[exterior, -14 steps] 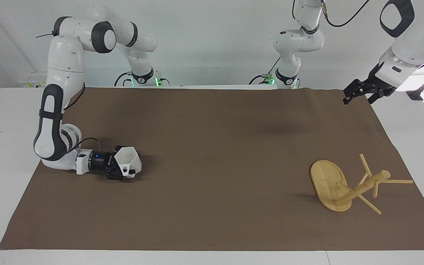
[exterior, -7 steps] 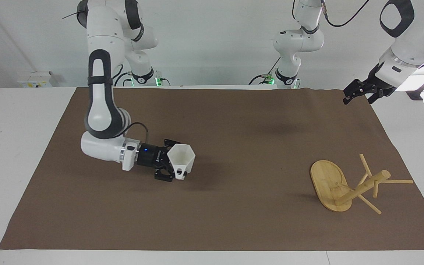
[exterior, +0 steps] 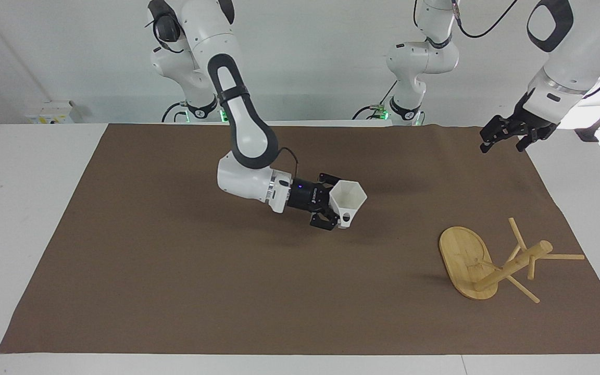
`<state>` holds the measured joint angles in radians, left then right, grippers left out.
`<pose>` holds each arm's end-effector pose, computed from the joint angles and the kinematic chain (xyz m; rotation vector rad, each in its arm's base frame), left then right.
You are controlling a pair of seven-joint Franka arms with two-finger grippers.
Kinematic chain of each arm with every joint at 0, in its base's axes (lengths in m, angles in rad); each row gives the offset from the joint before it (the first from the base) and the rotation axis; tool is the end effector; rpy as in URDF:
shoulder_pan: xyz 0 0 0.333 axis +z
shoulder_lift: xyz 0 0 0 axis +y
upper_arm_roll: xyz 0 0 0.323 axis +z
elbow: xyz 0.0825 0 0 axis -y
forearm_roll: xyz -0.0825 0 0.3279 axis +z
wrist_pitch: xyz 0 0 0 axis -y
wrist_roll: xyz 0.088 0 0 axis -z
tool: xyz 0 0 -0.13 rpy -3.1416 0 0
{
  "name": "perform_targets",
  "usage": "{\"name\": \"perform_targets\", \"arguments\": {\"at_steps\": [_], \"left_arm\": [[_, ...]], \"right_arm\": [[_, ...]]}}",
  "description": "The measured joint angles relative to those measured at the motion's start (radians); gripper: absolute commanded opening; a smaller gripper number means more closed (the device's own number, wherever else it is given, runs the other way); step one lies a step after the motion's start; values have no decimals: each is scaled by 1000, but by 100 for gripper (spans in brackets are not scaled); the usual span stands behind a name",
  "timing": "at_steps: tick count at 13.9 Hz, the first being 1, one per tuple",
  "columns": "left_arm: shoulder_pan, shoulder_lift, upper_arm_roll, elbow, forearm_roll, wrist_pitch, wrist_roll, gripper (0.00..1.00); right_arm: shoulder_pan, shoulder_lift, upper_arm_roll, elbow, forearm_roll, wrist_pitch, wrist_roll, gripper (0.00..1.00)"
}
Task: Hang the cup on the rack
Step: 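Lift the cup with the right gripper while the left gripper approaches, then grasp the cup with the left gripper from the right gripper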
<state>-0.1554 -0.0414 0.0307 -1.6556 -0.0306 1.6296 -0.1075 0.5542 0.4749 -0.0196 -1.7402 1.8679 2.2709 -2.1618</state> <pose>0.4860 -0.0644 0.5988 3.1080 -0.0243 0.0180 0.5470 0.3734 0.3705 -1.5549 -1.1864 -1.1740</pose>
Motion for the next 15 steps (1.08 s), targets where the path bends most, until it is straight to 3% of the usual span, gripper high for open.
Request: {"name": "perform_targets", "arguments": {"at_steps": [6,11,12,13,14,15], "left_arm": [[-259,106,-10,-4,7,200,-475,100],[-314,145,-10,-3,8,219,-651,97],[-318,145,-11,-3,7,219,-667,76],[-324,145,-11,-4,6,219,-683,27],[-332,145,-11,-8,5,219,-703,6],[-339,146,-12,-15,4,221,-719,0]], "right_arm": [[100,1,-1,51,45,127,0,28],[96,5,-8,58,45,131,0,28],[96,5,-8,58,45,131,0,28],[96,6,-8,58,45,131,0,28],[96,6,-9,58,45,131,0,28],[95,6,-9,58,45,131,0,29]]}}
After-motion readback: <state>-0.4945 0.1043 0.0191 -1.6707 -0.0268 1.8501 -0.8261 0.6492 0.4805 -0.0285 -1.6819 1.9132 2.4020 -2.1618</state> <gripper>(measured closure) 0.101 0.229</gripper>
